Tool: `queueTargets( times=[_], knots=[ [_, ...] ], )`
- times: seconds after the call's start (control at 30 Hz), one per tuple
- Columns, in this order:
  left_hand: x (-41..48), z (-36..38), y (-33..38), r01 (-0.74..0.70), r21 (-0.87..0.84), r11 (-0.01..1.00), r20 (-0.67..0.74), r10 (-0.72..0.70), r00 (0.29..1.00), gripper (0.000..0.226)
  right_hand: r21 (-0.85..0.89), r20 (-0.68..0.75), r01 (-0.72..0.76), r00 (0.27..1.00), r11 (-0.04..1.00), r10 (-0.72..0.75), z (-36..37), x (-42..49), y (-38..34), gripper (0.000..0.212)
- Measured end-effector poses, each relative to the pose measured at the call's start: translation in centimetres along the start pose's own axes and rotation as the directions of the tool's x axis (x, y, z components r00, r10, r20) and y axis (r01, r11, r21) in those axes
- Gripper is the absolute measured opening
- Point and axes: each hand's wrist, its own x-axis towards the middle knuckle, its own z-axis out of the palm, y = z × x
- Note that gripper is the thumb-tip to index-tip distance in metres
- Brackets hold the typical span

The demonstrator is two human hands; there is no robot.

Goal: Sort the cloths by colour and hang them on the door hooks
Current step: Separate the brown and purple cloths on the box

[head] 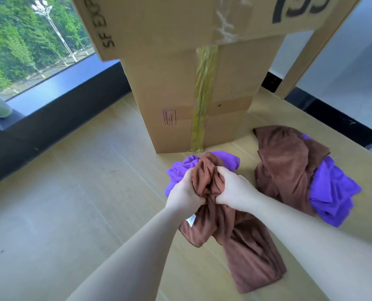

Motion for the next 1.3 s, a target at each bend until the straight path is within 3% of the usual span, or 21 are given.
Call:
queueTargets(
  times=[0.43, 0.67, 0.97, 1.3],
  knots=[
    [-14.9, -10.0, 19.6, -0.01, -0.036, 0.999, 0.084, 0.013, 0.996, 0.065, 0.151, -0.005, -0.008, 1.0, 0.988, 0.009, -18.4, -18.3, -9.2, 0.075],
    [-20.6, -16.6, 31.0, -0.097, -0.033, 0.995, 0.079, 0.099, 0.992, 0.064, 0.107, -0.078, 0.039, 0.996, 0.993, -0.031, -29.3, -25.8, -14.1, 0.071],
    [-25.0, -22.1, 42.2, -0.186, -0.053, 0.981, 0.03, 0.187, 0.982, 0.066, 0.128, -0.16, 0.11, 0.983, 0.986, -0.088, -39.6, -31.6, -17.7, 0.077],
    [-26.5, -27.0, 50.2, -0.189, -0.164, 0.968, -0.029, 0.187, 0.982, 0.079, 0.211, -0.245, 0.238, 0.952, 0.948, -0.185, -47.4, -33.6, -20.6, 0.08]
  ],
)
